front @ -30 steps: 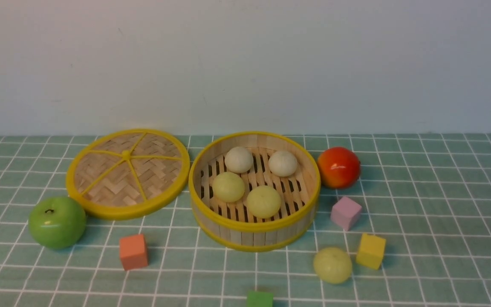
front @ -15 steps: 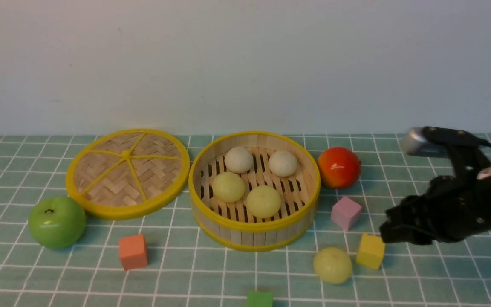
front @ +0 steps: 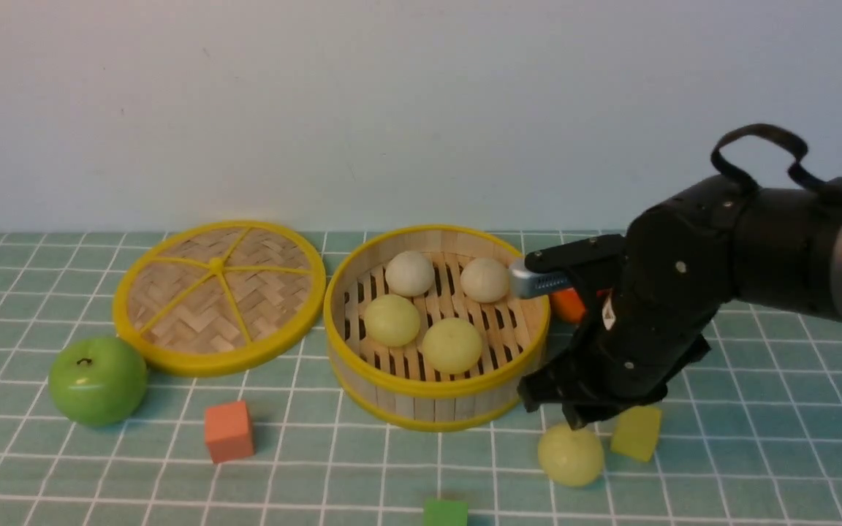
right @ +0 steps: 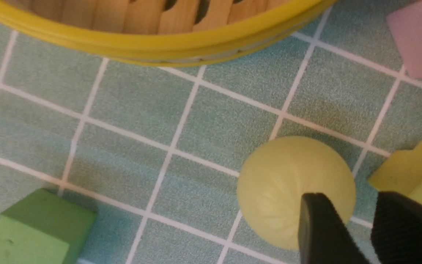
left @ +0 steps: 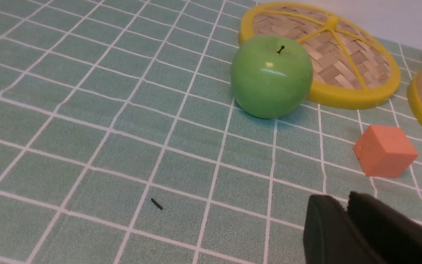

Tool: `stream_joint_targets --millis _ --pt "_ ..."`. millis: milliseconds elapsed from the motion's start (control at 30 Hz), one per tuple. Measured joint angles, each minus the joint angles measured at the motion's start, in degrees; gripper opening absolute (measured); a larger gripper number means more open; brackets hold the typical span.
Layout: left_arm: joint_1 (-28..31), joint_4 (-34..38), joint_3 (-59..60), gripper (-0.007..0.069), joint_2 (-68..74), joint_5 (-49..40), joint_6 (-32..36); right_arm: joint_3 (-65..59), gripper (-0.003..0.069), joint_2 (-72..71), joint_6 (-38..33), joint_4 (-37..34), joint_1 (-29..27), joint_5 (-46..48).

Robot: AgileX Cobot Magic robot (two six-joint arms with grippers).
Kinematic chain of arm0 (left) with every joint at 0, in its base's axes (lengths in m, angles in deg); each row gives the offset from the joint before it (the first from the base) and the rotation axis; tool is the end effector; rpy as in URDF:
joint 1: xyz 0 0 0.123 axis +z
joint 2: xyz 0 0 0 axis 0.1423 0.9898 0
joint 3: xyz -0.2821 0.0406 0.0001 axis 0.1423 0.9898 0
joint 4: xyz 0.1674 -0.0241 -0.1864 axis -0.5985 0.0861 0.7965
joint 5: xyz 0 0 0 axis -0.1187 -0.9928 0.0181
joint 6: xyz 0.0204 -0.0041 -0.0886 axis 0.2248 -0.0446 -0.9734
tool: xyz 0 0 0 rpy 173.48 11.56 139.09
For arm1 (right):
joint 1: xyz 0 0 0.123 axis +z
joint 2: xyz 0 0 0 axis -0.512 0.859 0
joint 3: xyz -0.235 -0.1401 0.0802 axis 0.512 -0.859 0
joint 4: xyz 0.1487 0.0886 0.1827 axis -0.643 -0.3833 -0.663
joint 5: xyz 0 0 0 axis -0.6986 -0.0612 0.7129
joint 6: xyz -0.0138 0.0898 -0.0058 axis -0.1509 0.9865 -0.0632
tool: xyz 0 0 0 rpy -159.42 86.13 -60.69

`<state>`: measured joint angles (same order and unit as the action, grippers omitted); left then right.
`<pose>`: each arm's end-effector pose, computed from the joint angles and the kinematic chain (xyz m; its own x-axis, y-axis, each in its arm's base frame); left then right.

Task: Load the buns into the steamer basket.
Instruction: Use the right arm to grab a steamed stuffed bun

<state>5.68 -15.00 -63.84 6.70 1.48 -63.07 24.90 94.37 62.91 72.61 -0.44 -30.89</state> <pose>0.0520 0.0057 0.1698 -0.2769 -0.2829 -0.9183 -0.1280 0.9580 -0.2566 0.3099 0.1810 0.2045 -0.9317 -0.2322 -0.2793 -0.2619 0.9623 0.0737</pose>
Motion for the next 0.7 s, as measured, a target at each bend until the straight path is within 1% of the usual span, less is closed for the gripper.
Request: stream_joint_targets --millis 300,700 --pt "0.0 0.0 0.0 0.0098 0.0 0.0 0.0 0.1 0.0240 2.0 0.0 -3.0 0.0 0.2" --pt "0.0 0.0 0.0 0.0102 0.0 0.0 0.0 0.0 0.0240 3.1 0.0 -3.1 0.0 -0.7"
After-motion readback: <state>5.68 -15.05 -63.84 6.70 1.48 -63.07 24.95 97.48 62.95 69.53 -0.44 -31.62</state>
